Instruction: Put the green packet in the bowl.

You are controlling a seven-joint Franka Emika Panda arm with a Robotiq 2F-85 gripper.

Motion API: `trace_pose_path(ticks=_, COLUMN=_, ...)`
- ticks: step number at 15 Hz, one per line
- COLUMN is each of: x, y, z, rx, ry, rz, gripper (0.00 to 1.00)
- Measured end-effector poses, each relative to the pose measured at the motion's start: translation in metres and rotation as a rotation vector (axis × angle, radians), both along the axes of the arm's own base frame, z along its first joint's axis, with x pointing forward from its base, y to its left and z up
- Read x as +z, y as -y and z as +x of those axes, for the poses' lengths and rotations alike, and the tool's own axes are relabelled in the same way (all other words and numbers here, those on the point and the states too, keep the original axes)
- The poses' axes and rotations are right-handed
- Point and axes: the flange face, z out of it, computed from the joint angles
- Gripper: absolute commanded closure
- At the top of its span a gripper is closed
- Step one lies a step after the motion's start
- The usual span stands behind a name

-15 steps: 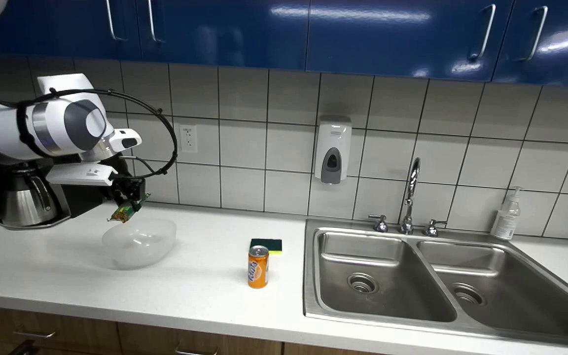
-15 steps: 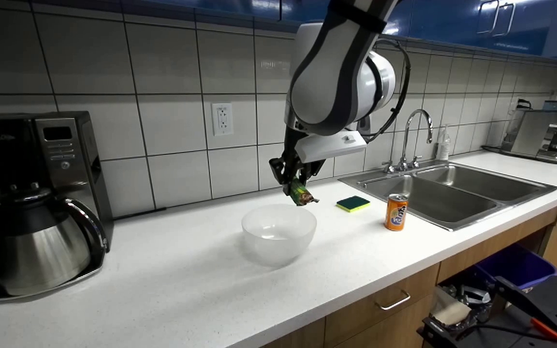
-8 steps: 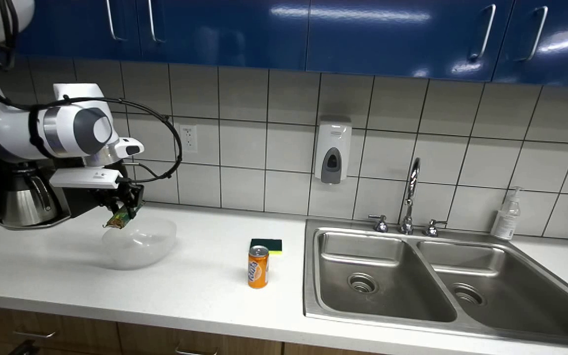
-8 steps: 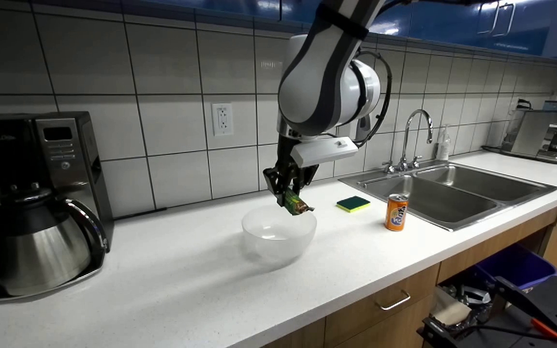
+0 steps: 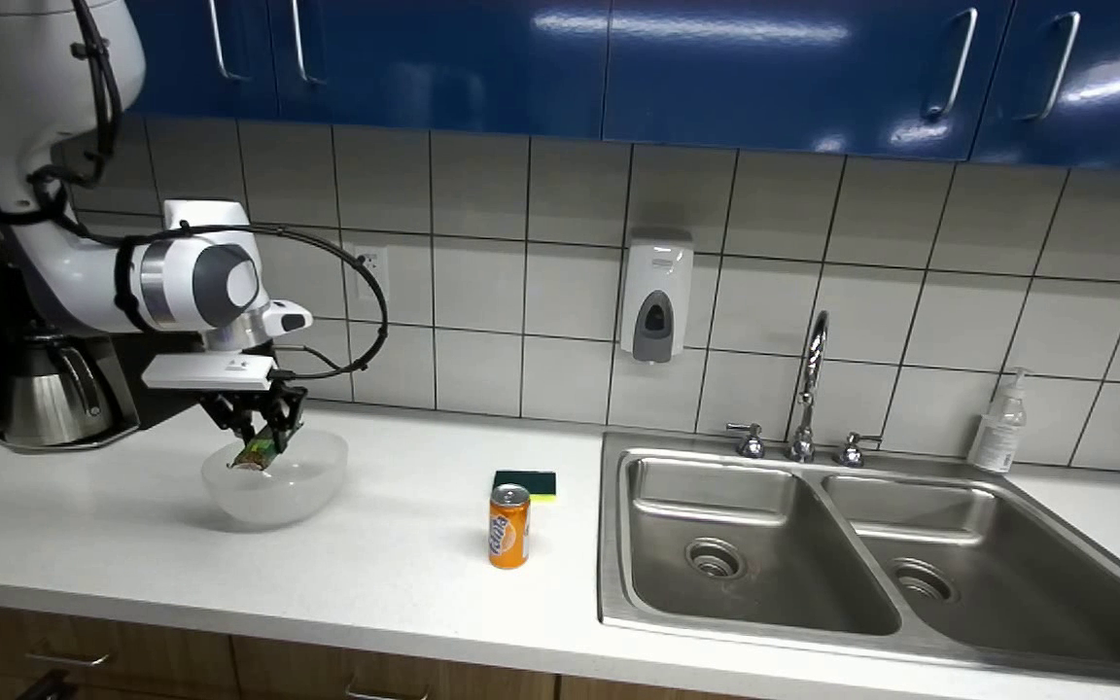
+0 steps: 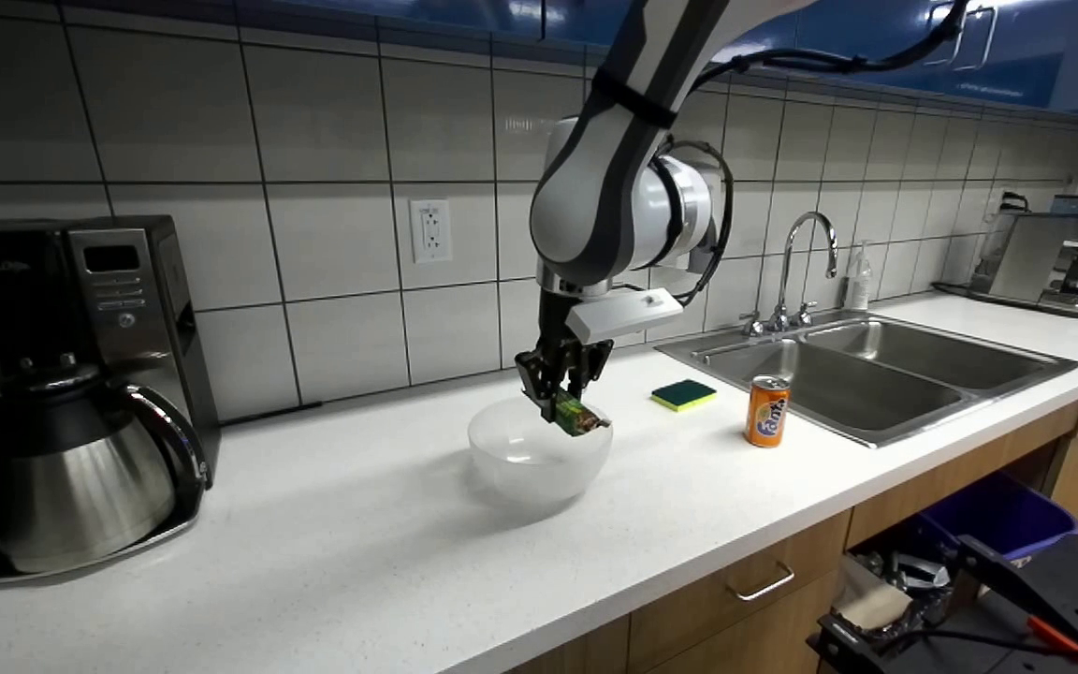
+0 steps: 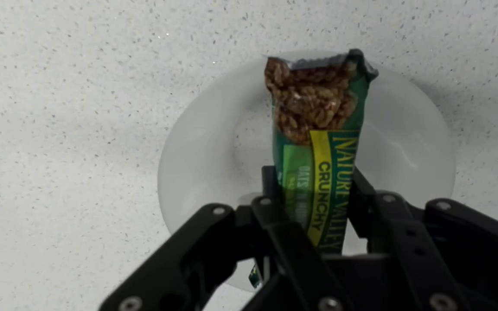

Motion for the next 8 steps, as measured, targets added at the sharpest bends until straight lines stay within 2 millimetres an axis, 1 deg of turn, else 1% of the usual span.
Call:
trace_pose_path(ticks=2, x=-0.007, y=-0.005, z=0.004, rx=0.013, ry=-0.017, rz=-0.004, gripper=0.85)
trace_pose_path(ticks=3, x=-0.01, y=-0.007, z=0.005, rx=0.018, ry=-0.026, rz=-0.006, gripper=0.36)
trace_pose_path(ticks=4, x=-0.012, y=-0.009, z=0.007, rx=0.024, ry=-0.033, rz=-0.007, gripper=0.33)
trace_pose_path(ticks=5, x=-0.014, y=-0.01, z=0.008, rx=0.029, ry=-0.038, rz=-0.008, gripper=0.27)
trace_pose_path(ticks=8, x=-0.015, y=-0.011, z=0.013, rx=0.039, ry=-0.043, rz=-0.013, gripper=0.04)
